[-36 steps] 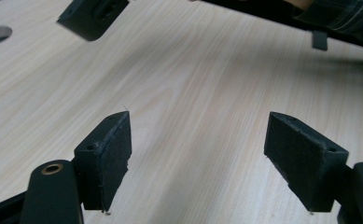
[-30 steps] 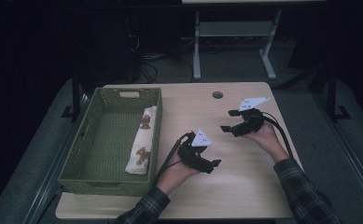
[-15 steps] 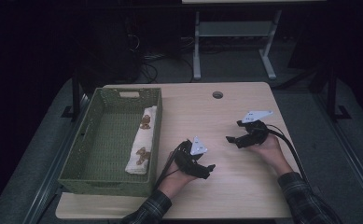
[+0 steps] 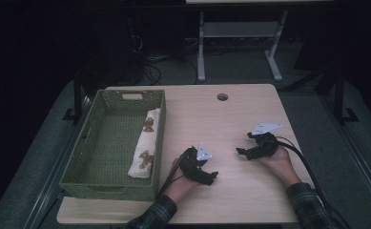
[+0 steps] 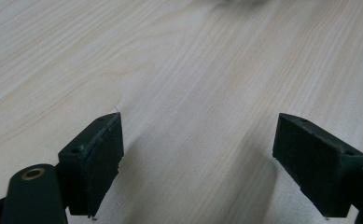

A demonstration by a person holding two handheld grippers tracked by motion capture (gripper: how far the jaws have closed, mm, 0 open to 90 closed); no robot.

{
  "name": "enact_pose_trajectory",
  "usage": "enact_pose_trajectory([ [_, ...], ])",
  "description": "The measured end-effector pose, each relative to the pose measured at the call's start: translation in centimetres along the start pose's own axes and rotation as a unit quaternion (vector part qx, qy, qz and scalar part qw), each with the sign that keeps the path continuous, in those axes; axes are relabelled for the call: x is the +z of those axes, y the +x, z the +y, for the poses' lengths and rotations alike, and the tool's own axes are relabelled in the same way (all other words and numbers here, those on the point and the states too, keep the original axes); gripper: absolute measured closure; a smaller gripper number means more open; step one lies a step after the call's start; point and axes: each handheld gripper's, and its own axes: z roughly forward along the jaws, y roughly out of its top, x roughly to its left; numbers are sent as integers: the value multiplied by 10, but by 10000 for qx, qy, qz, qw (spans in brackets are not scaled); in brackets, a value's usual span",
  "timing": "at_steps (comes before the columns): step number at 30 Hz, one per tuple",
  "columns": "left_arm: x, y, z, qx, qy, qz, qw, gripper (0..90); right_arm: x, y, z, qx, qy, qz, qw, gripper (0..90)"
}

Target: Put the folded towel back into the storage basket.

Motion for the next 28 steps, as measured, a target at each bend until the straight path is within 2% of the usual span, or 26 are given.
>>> enact_pose_trajectory([
  [2, 1, 1, -1, -57, -12, -13, 10000, 157, 0, 1, 0, 11, 26, -15, 10000, 145],
  [8, 2, 3, -3, -62, -11, 15, 10000, 151, 2, 0, -1, 37, 135, 6, 9999, 144],
  [12, 3, 4, -5, -79, -118, 12, 9999, 146, 4, -1, 0, 129, 228, 123, 9996, 142],
  [28, 2, 4, -5, -81, -97, 16, 9999, 146, 4, -2, 0, 147, 236, 143, 9995, 138],
])
